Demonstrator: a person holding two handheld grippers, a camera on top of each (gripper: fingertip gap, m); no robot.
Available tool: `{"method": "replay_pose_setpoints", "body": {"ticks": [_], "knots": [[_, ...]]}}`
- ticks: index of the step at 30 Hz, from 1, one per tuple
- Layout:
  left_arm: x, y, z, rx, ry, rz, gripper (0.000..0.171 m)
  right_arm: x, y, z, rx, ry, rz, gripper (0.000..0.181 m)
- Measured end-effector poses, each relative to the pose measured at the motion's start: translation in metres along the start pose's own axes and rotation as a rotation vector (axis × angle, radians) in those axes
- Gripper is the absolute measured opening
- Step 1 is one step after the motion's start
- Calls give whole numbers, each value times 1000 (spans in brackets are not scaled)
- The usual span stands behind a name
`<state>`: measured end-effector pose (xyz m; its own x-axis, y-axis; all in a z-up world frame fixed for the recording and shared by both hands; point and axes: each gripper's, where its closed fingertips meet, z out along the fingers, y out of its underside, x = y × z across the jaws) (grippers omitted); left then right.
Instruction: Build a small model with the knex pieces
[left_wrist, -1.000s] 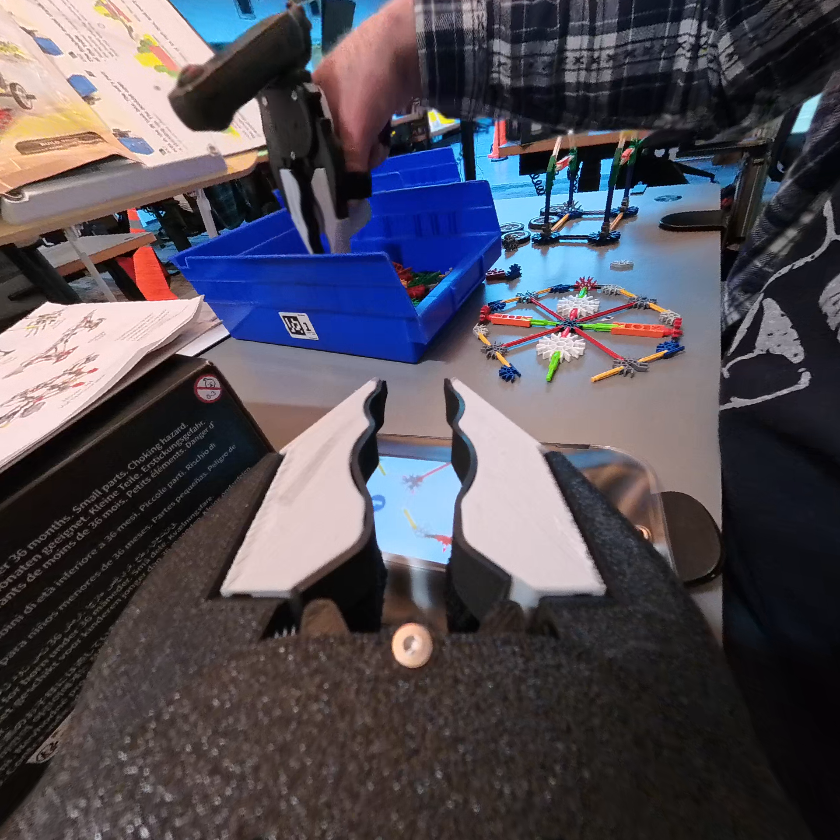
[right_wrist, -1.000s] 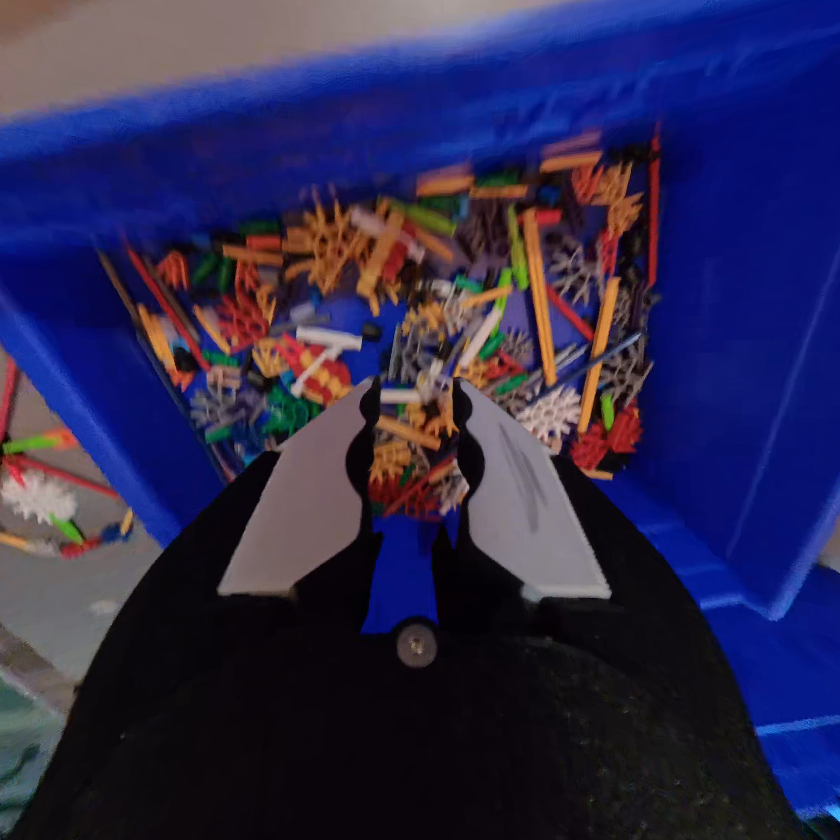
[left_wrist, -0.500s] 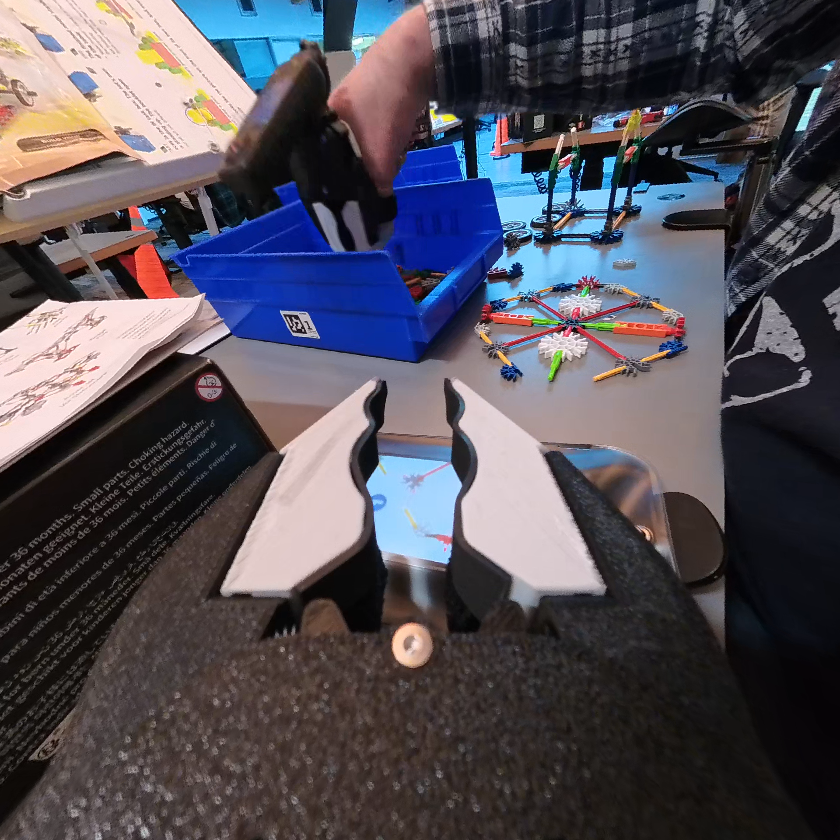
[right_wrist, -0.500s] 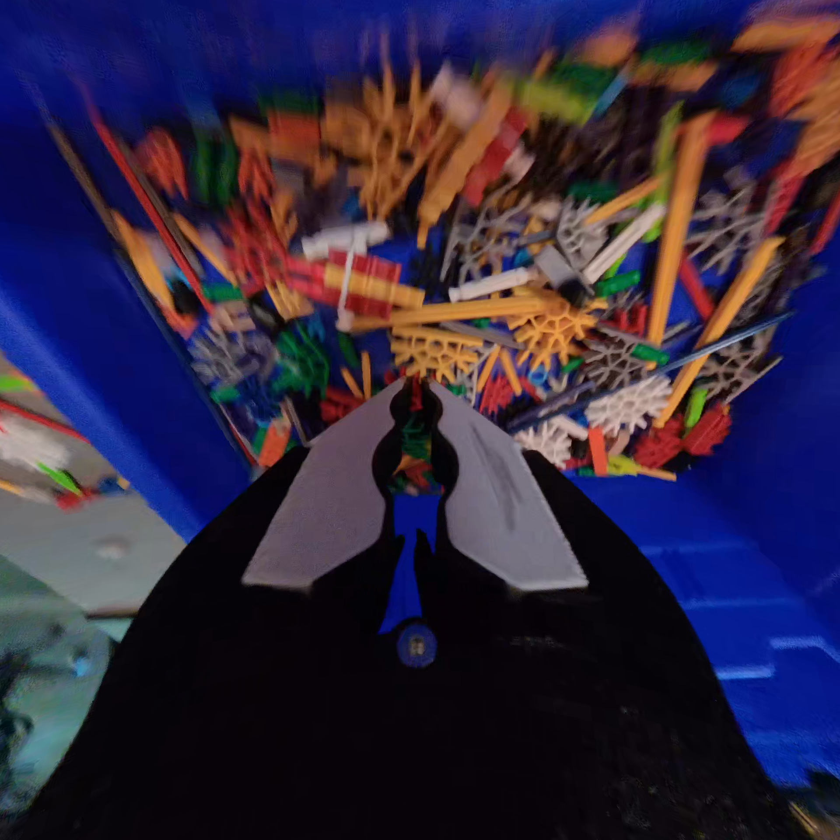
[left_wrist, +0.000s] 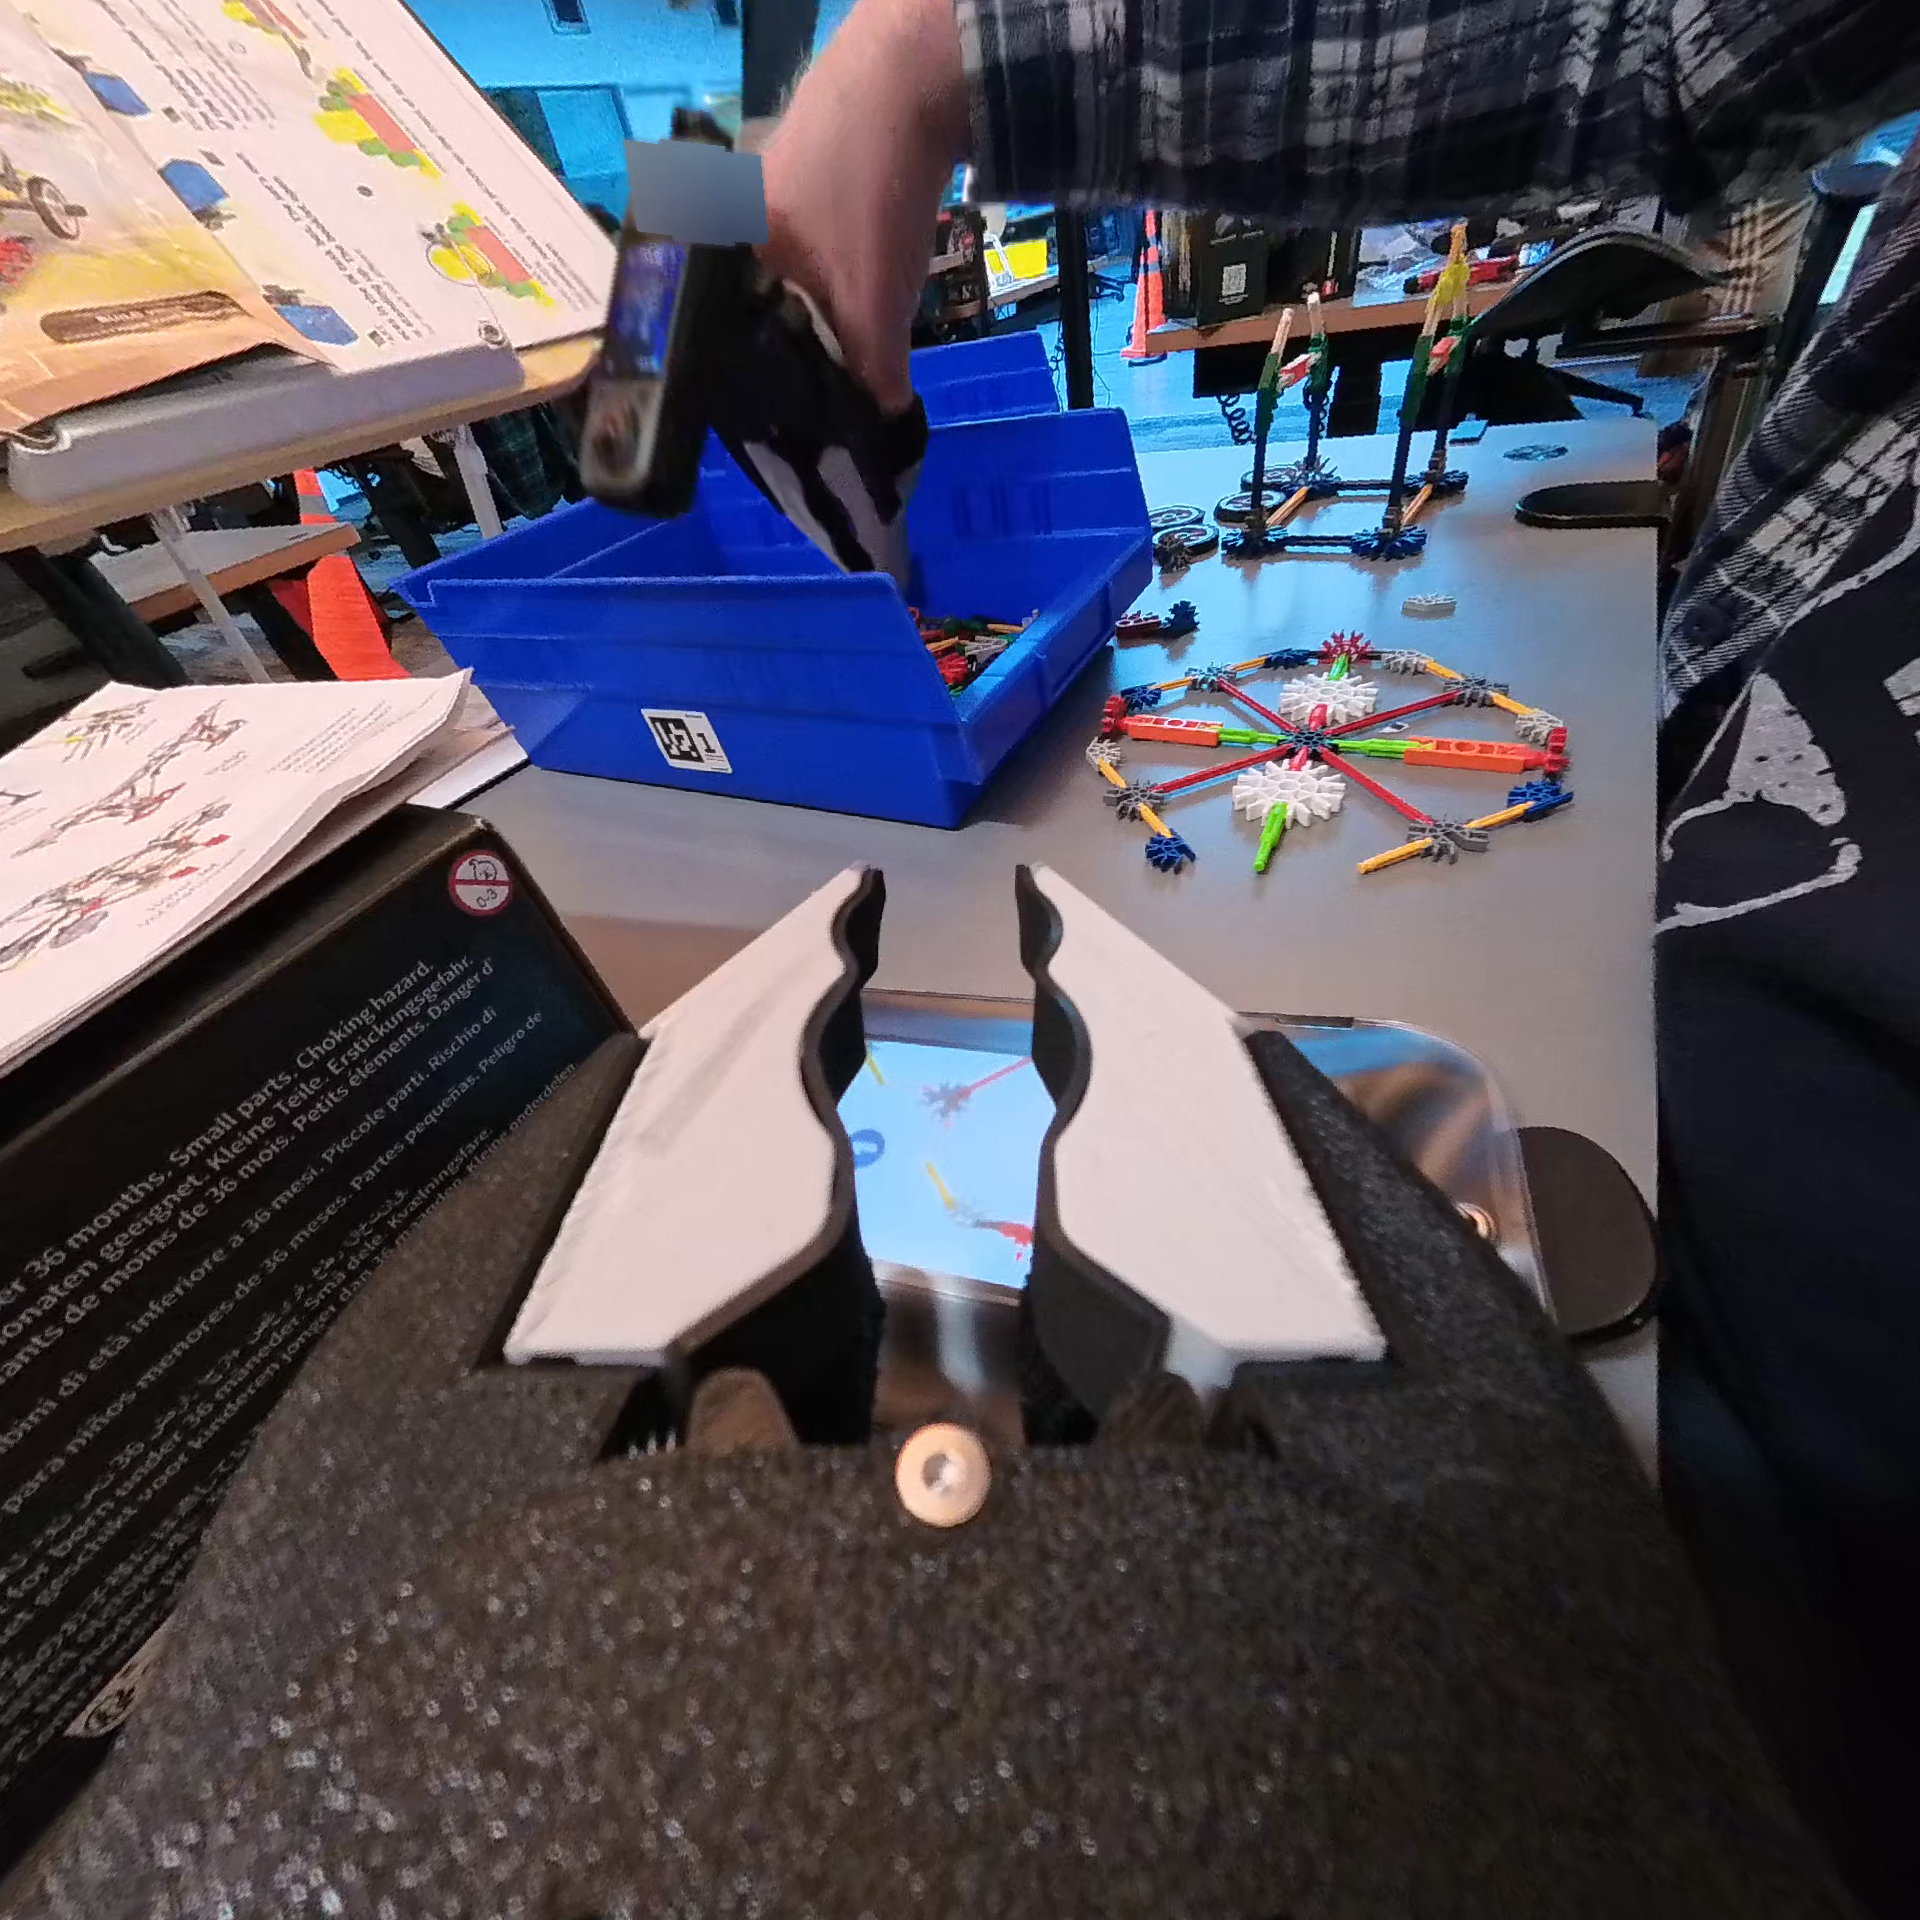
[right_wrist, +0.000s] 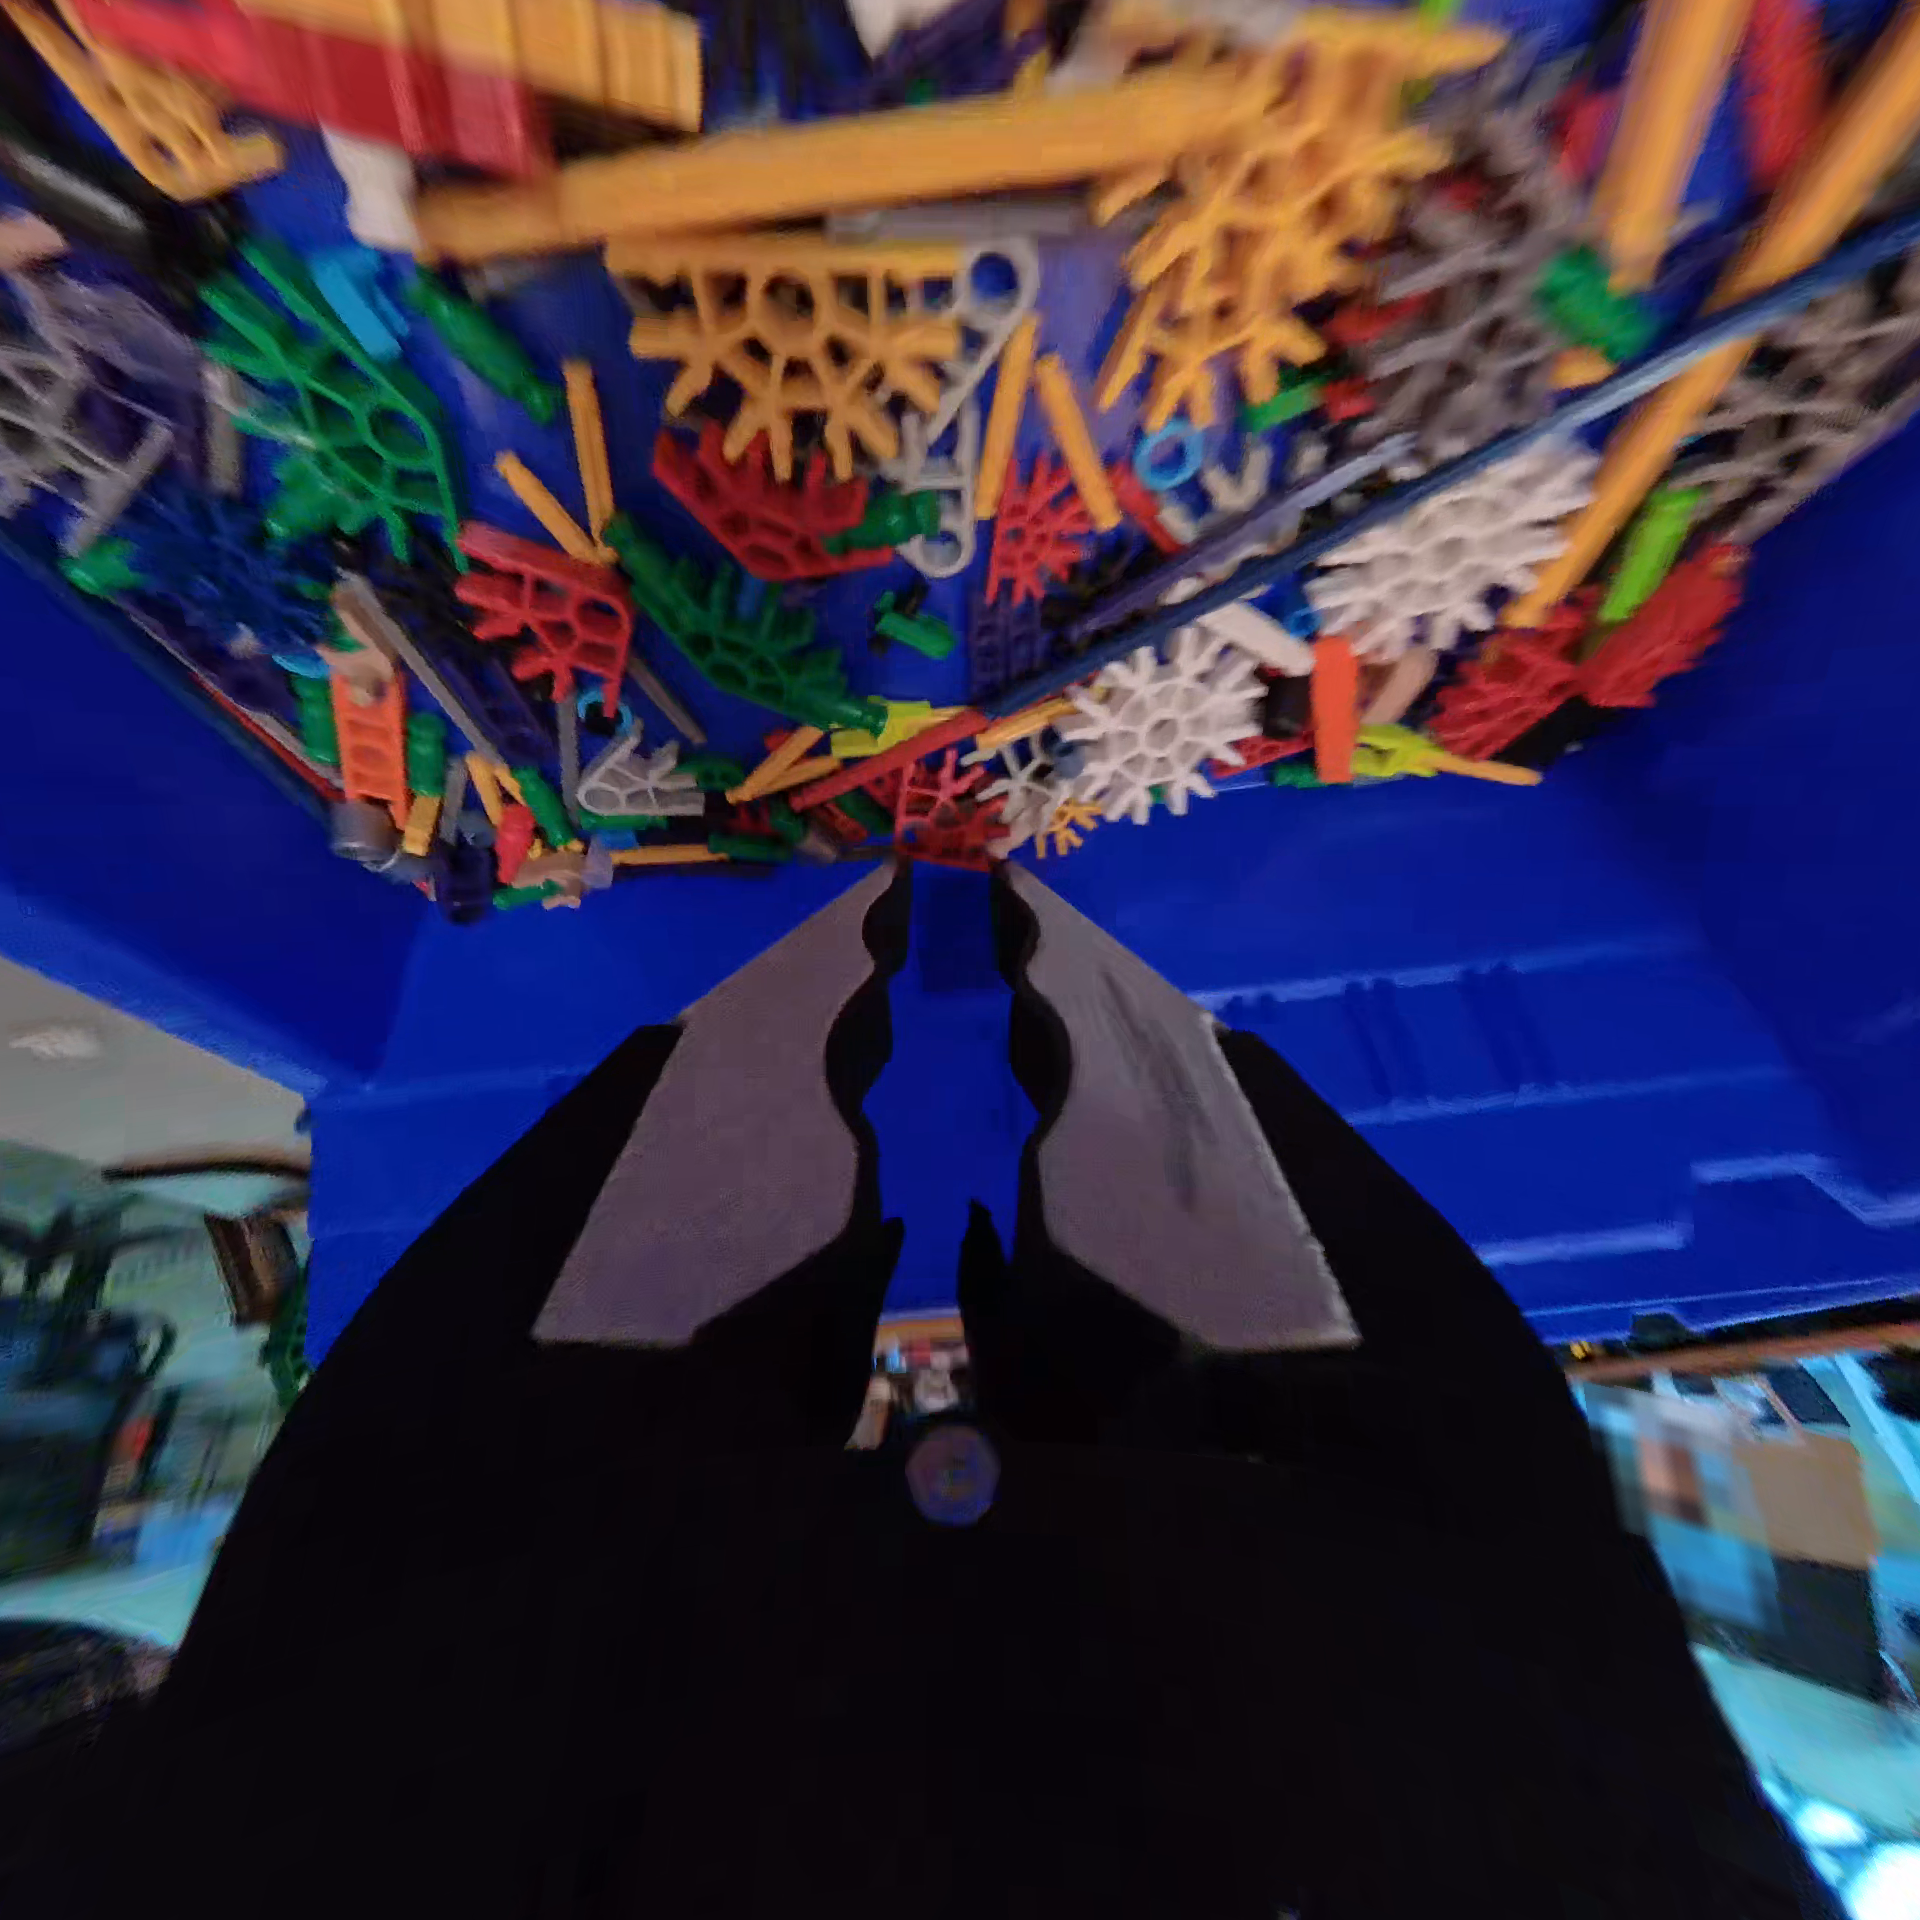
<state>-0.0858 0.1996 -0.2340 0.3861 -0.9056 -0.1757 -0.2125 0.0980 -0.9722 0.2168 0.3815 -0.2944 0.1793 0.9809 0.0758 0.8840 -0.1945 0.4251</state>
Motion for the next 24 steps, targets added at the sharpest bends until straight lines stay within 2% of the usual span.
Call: {"method": "replay_pose_setpoints", "body": {"ticks": [2,3,4,7,8,10,11,16,20,24], "knots": [[0,0,0,0,0,1,25,-10,1,14,-73,-35,-43,10],[0,0,0,1,-1,2,25,-7,-1,15,-83,-12,-52,0],[0,0,0,1,-1,3,25,-3,-6,12,-59,6,-41,0],[0,0,0,1,1,5,25,-3,-57,-11,254,-60,16,0],[1,0,0,2,1,6,25,4,-62,-17,302,-46,50,0],[1,0,0,3,2,6,25,21,-50,-23,271,46,67,2],[1,0,0,3,2,5,25,21,-44,-25,256,43,73,2],[1,0,1,3,7,6,26,-14,6,-3,-29,-82,-16,0],[2,0,1,4,7,13,25,-23,1,22,-70,-132,-28,0],[2,0,1,5,9,13,26,1,-24,7,65,-24,27,0]]}}
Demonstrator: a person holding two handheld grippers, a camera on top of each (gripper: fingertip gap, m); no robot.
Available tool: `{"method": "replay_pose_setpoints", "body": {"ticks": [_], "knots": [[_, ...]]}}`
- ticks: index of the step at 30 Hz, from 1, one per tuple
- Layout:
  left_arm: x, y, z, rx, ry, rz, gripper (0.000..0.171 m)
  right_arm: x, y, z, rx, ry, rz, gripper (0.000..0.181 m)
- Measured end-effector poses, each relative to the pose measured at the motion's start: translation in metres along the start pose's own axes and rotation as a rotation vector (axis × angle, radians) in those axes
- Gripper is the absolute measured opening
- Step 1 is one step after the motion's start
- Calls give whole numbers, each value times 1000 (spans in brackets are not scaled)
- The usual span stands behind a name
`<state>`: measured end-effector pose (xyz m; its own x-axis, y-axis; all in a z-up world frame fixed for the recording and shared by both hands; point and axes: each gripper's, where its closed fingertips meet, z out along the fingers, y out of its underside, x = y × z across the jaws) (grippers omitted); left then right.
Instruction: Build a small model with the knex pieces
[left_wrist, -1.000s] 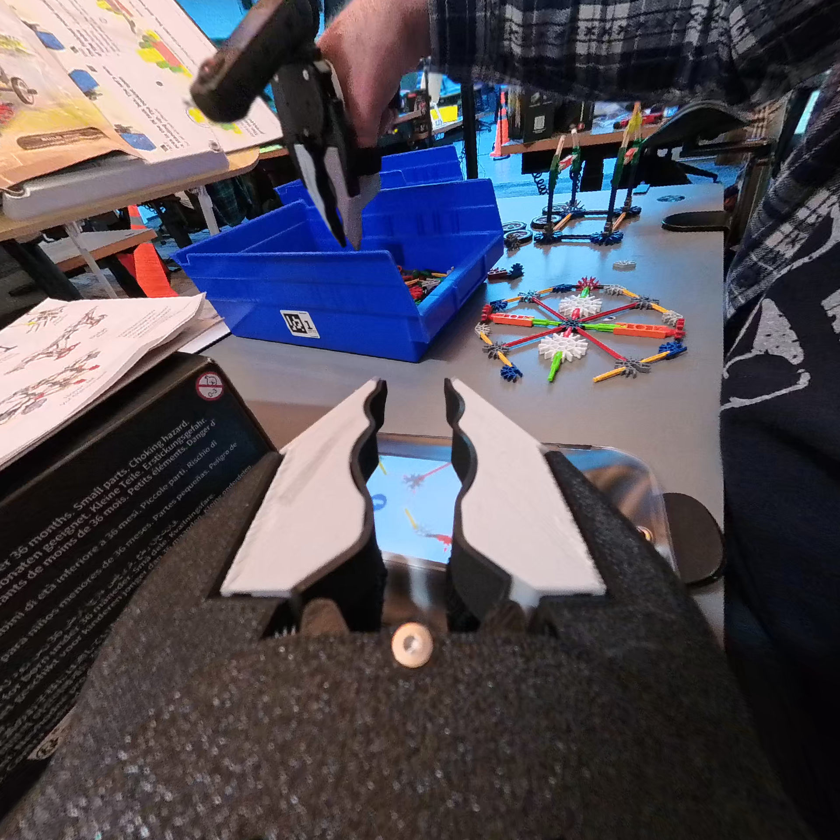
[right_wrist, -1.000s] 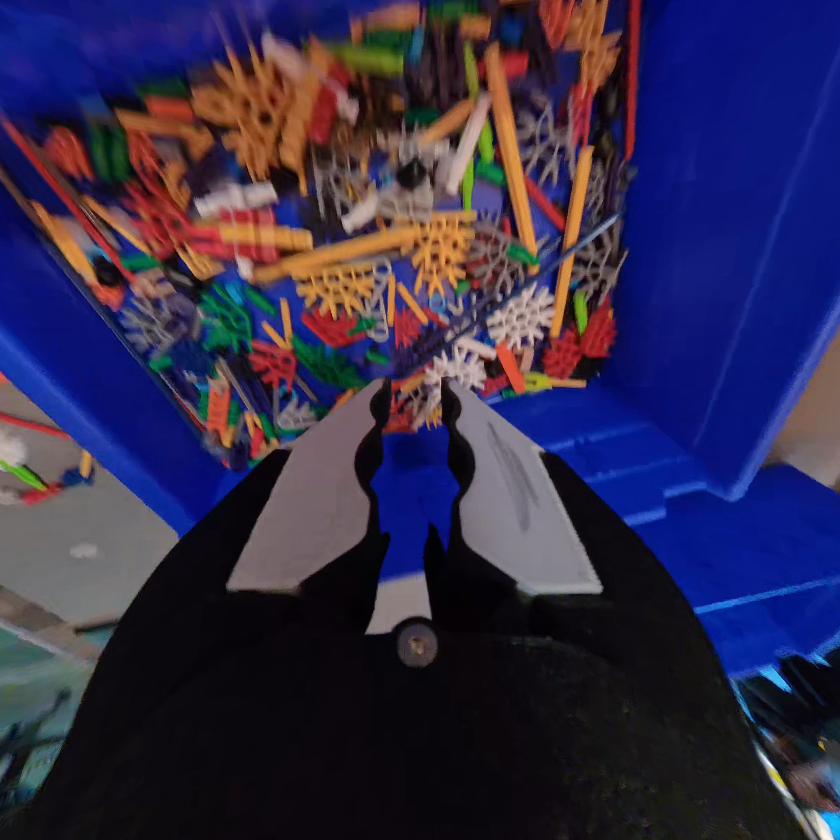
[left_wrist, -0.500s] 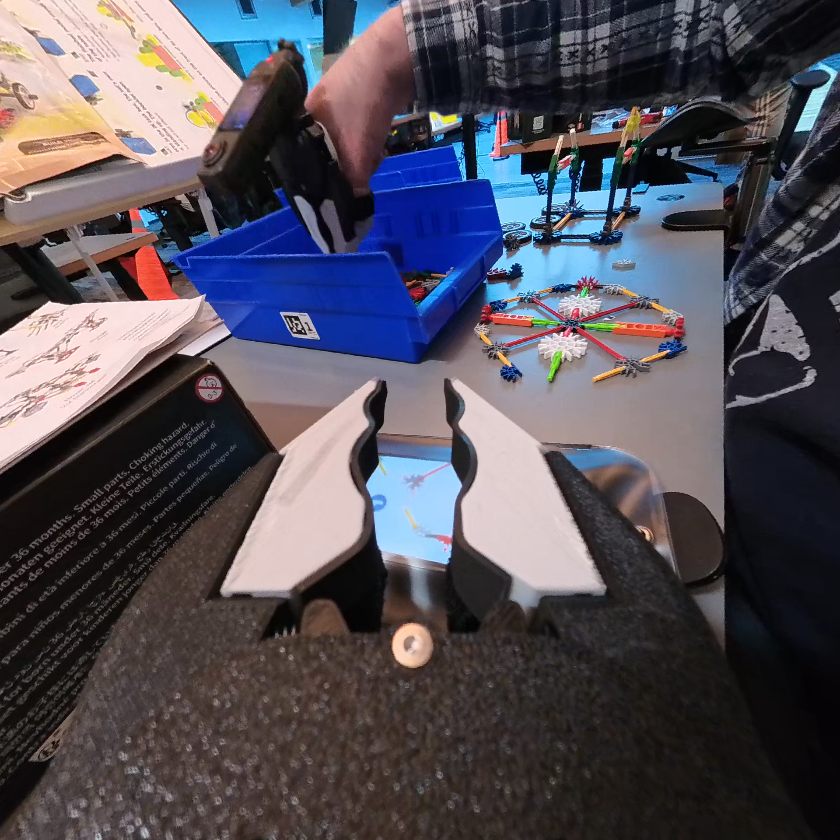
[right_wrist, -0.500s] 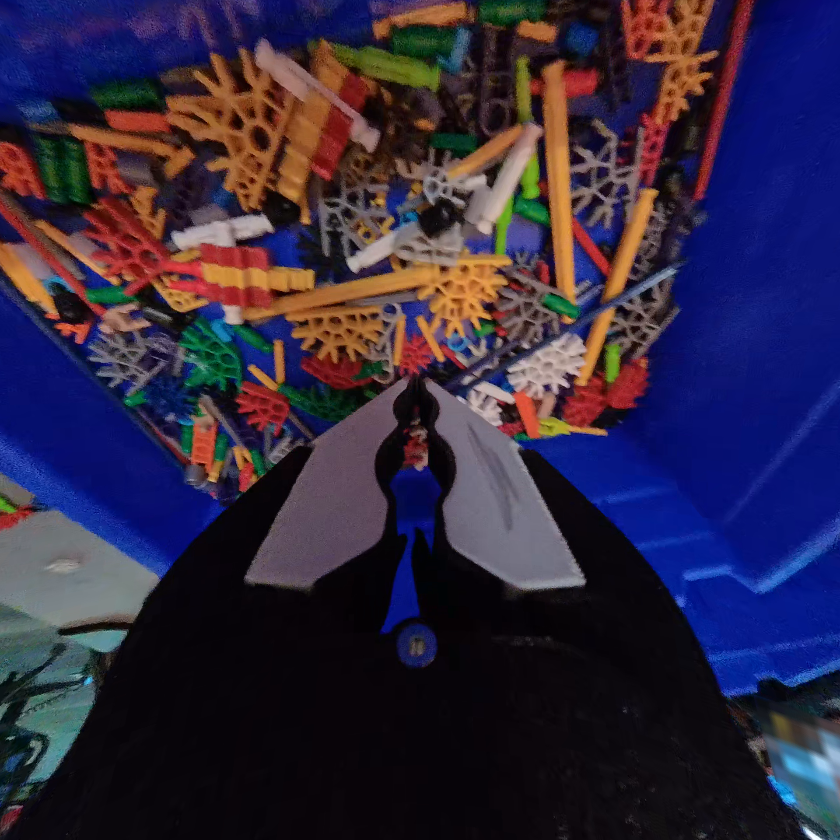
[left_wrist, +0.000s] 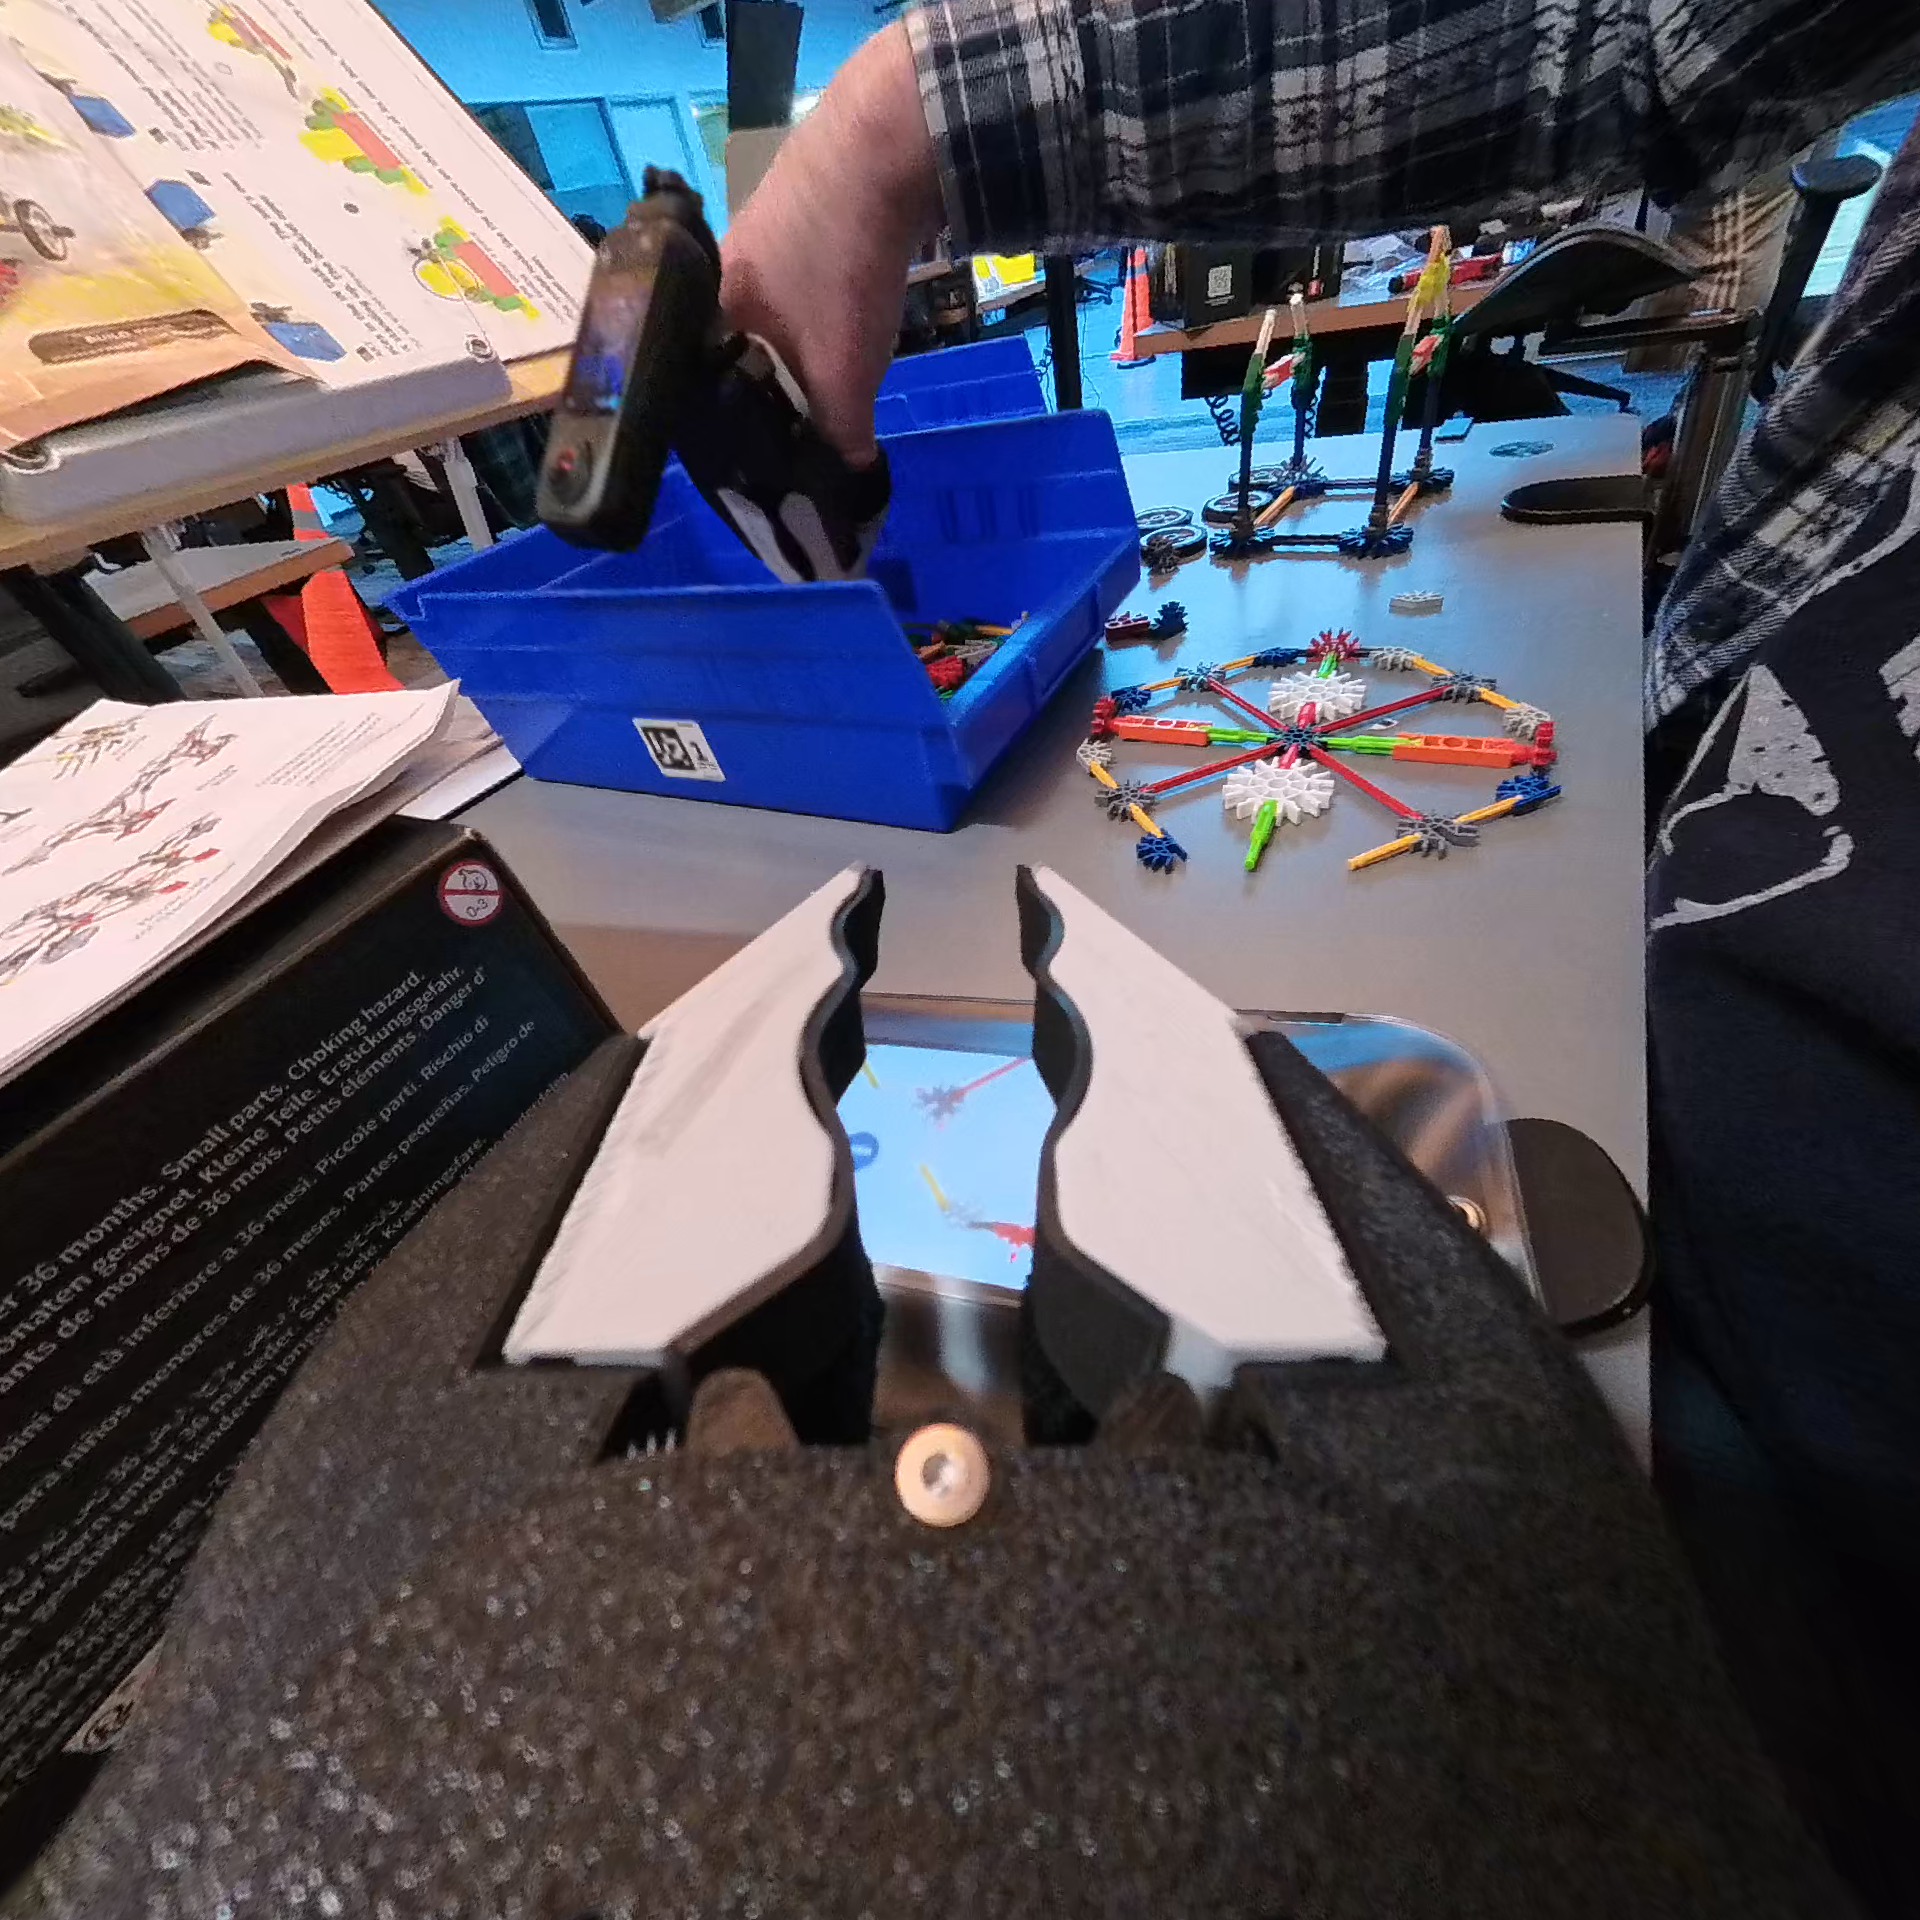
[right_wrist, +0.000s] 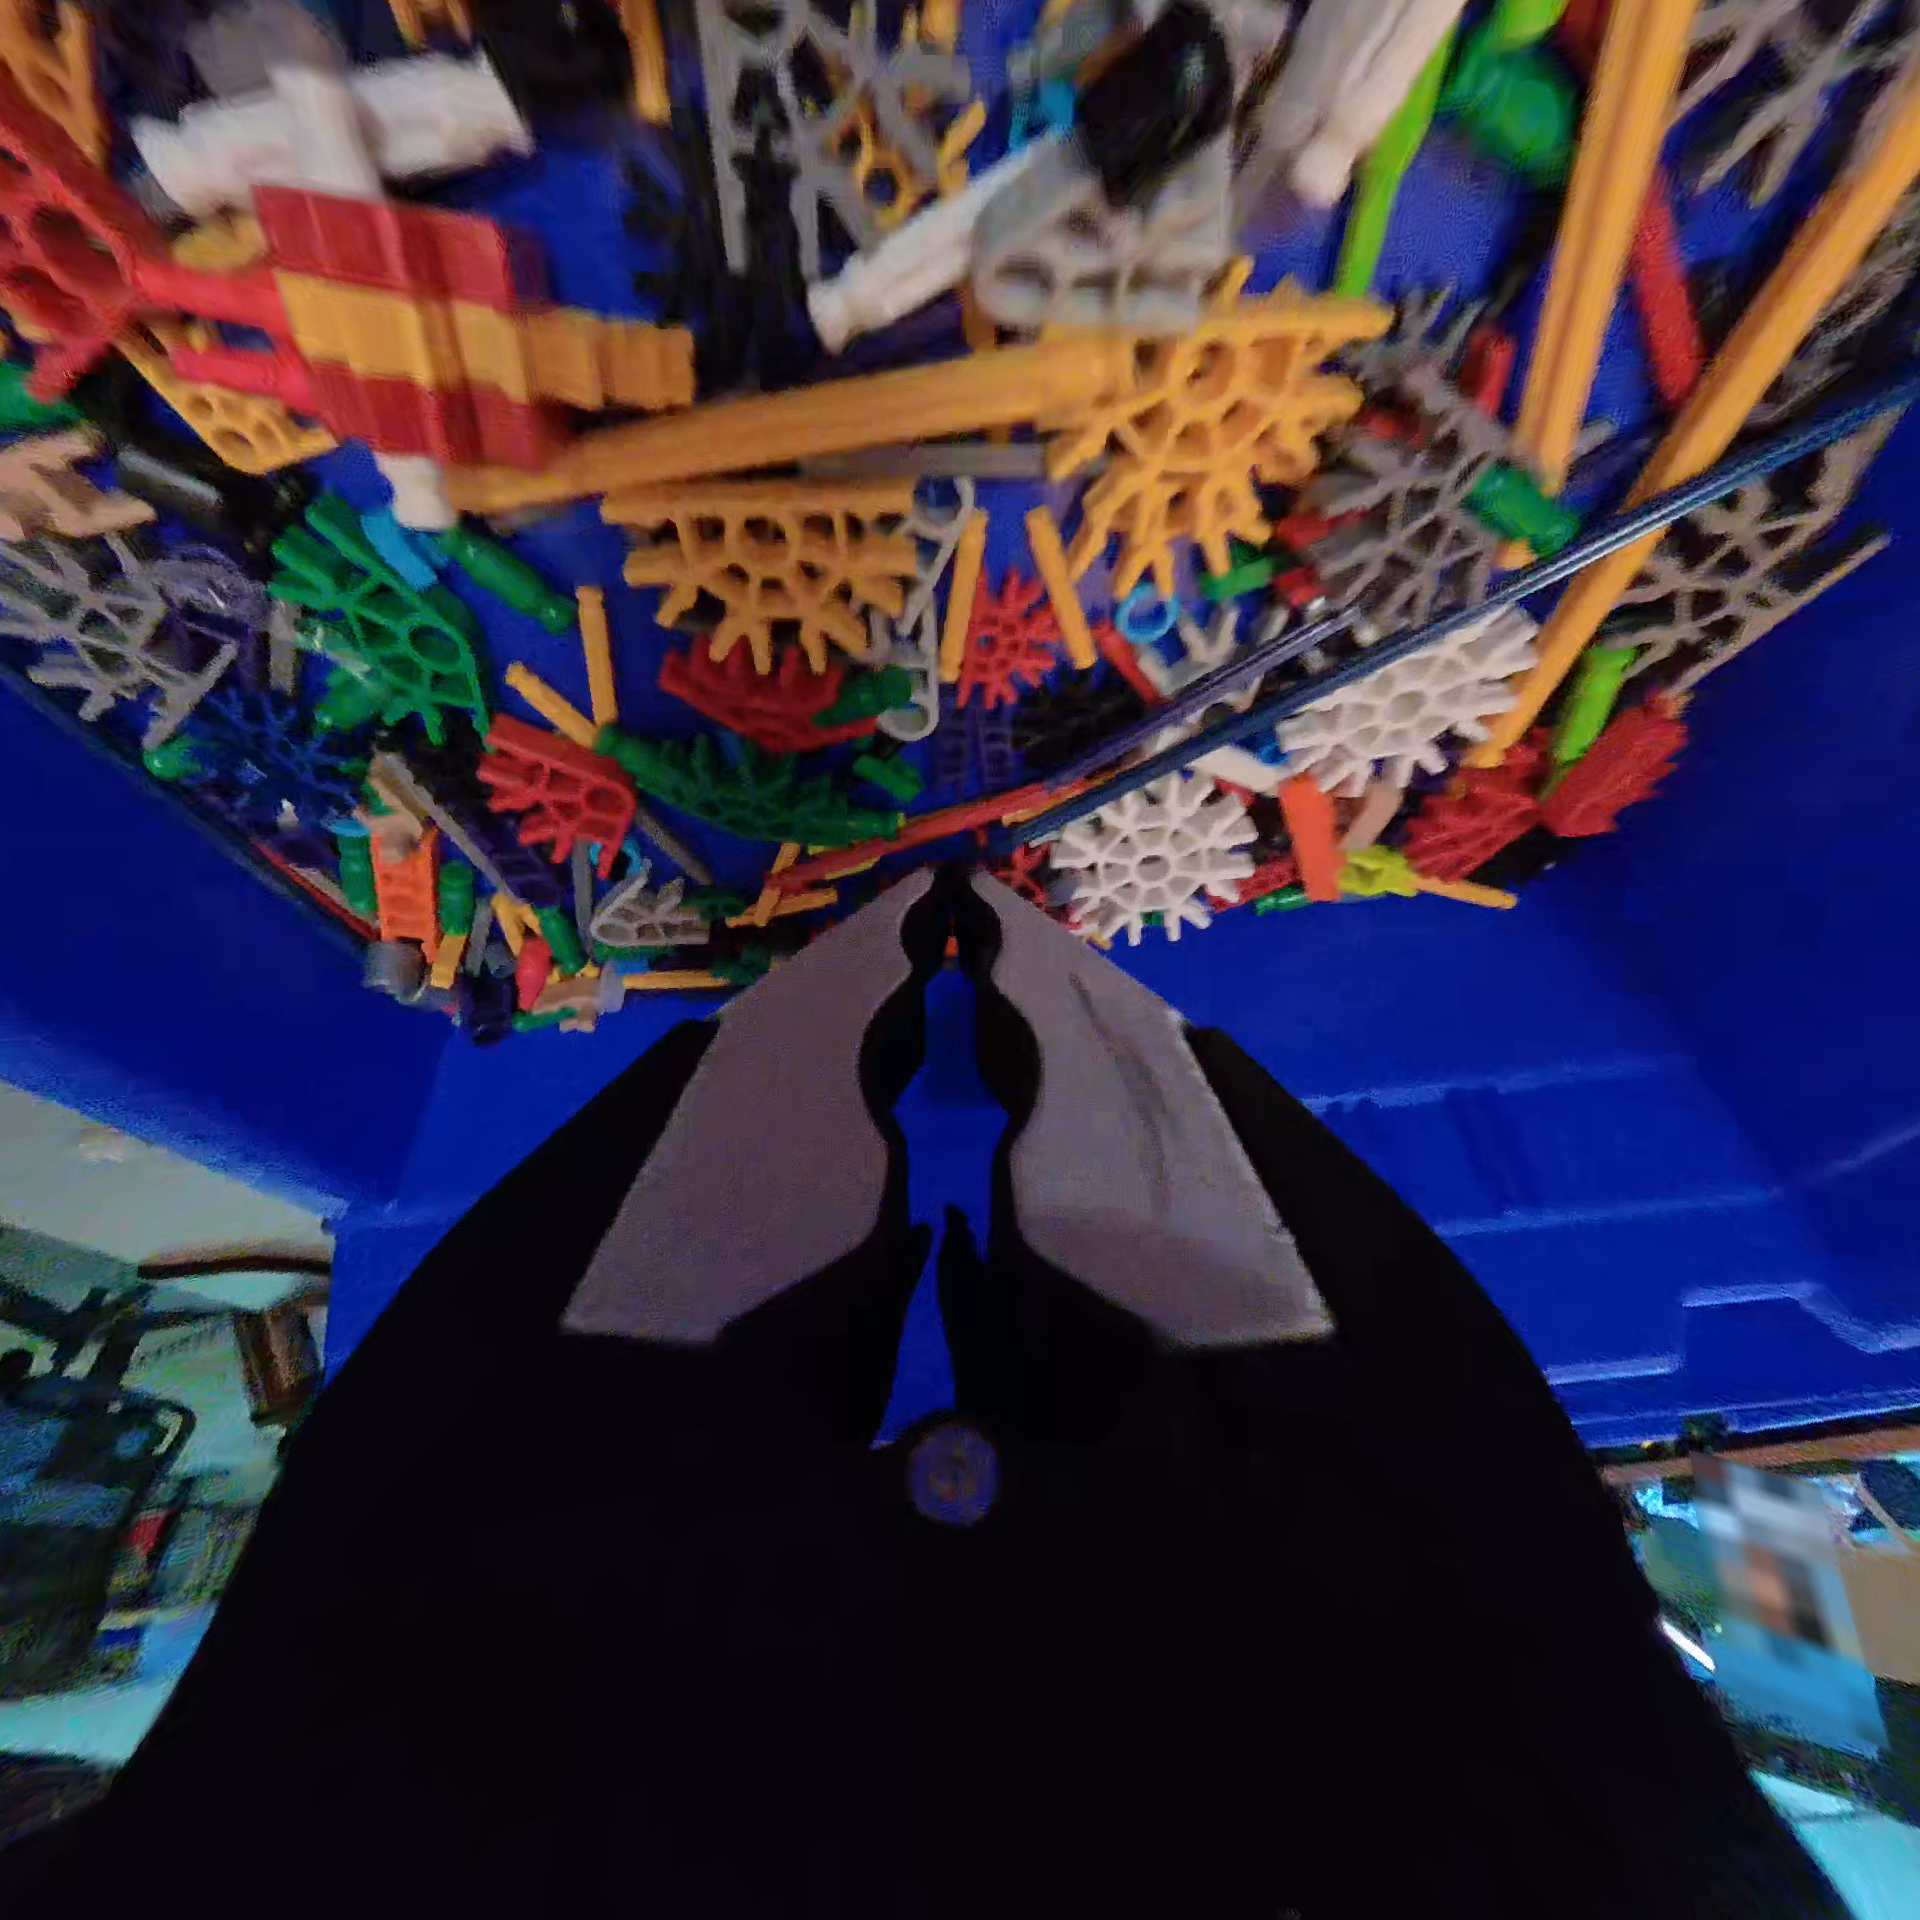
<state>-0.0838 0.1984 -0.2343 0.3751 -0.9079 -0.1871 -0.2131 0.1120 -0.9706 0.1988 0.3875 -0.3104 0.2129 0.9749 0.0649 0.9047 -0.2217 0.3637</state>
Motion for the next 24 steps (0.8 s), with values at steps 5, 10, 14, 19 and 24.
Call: {"method": "replay_pose_setpoints", "body": {"ticks": [5,10,14,19,24], "knots": [[0,0,0,1,-2,0,26,4,-5,-19,58,-4,27,2],[0,0,1,0,1,3,26,-11,18,3,-53,-55,0,6],[1,0,1,-1,2,9,26,-7,16,14,-36,-21,-11,1],[0,0,1,-2,-1,12,26,-15,6,10,-7,-65,-8,0],[0,0,1,-2,-1,13,26,-10,7,6,19,-39,19,11]]}}
